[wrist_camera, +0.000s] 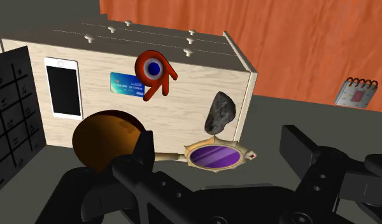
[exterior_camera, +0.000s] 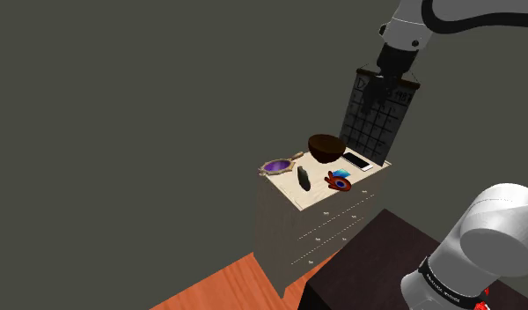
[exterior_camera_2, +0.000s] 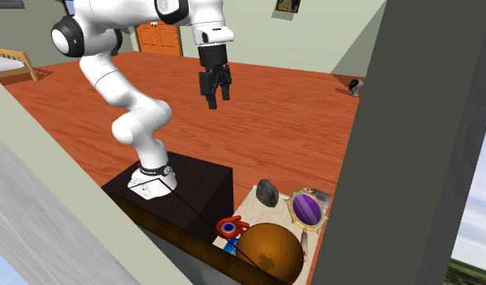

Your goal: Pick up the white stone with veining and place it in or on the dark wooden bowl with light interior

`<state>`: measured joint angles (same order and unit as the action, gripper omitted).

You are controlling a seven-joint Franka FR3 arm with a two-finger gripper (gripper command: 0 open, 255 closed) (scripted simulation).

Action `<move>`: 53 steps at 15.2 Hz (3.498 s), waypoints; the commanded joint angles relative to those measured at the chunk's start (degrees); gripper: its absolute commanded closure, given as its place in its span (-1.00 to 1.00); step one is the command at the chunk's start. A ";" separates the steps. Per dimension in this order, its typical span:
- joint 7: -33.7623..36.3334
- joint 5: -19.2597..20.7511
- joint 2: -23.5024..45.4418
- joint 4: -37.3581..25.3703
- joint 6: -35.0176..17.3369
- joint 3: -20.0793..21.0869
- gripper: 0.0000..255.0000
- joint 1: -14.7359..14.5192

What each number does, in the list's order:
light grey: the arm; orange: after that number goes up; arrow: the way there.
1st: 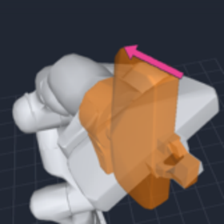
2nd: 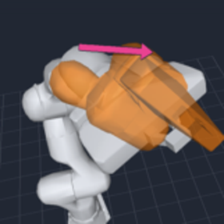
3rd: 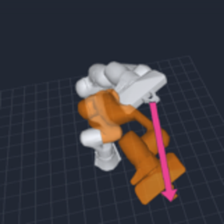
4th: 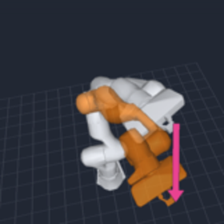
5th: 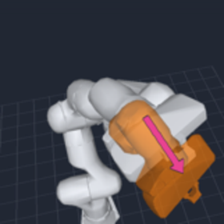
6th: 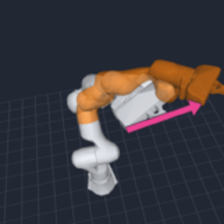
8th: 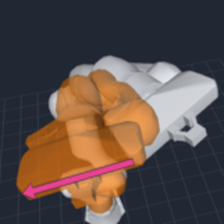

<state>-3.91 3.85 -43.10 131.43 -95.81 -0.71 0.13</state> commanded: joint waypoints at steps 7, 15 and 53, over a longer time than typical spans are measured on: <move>7.01 0.05 4.62 7.14 -11.43 3.89 -1.00 0.57; 17.44 2.01 16.26 11.70 -26.77 9.26 -1.00 2.20; 48.38 26.65 45.47 7.07 -44.97 16.15 -1.00 5.16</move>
<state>38.39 24.37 1.70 139.49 -142.76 14.62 6.36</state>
